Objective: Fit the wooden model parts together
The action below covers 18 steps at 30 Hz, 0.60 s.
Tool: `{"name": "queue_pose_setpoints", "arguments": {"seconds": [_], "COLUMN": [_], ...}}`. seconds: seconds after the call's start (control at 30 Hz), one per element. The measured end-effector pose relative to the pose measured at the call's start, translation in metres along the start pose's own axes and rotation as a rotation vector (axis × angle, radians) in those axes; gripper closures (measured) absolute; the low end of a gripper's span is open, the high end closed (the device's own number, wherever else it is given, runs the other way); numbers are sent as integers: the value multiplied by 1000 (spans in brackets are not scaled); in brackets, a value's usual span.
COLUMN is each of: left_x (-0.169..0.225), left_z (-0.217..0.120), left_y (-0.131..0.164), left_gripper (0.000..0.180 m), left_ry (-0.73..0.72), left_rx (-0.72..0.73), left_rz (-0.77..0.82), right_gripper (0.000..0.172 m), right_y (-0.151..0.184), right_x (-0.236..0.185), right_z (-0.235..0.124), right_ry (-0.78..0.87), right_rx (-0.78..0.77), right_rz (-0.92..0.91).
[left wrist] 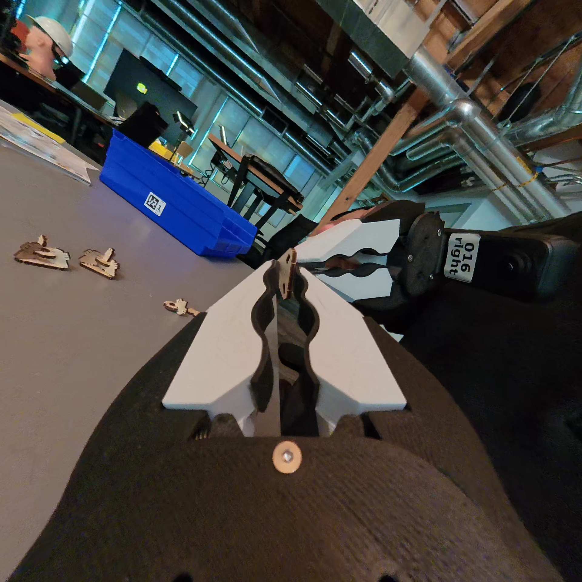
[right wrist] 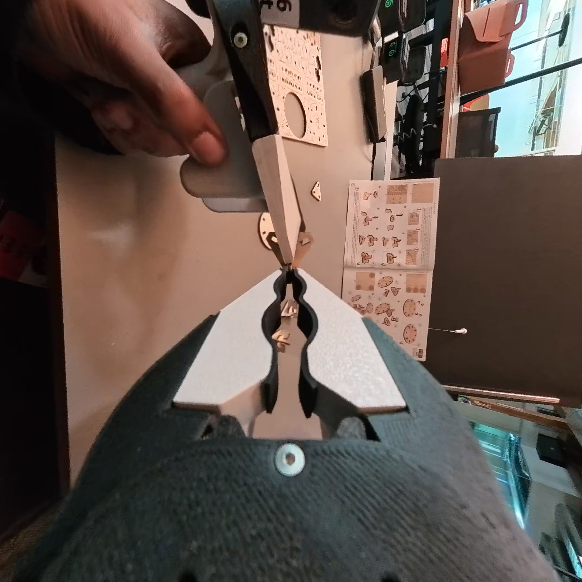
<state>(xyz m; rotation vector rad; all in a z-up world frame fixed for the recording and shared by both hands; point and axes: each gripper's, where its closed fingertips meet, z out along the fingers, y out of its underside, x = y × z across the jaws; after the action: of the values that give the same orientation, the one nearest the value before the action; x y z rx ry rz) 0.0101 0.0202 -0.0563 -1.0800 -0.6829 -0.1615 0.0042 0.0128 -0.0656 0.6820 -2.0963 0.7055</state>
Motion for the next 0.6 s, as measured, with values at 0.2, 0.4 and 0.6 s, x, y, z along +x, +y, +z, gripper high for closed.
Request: {"name": "queue_pose_setpoints", "arguments": {"seconds": [0.2,0.4,0.6], "left_x": [-2,5,20], "left_z": [-1,-2,-11], "left_y": [0,-4,-17], "left_gripper": [173,173,174], "left_ry": [-47,11,133], "left_rx": [3,24,109], "left_rz": [47,41,23], "right_gripper": [170,161,140], "right_y": [0,-12,-21], "right_x": [0,3,6], "right_z": [2,-4,-17], "right_ry": [4,-115,-325], "right_rx": [-7,111,298], "right_rz": [-9,233,601]}}
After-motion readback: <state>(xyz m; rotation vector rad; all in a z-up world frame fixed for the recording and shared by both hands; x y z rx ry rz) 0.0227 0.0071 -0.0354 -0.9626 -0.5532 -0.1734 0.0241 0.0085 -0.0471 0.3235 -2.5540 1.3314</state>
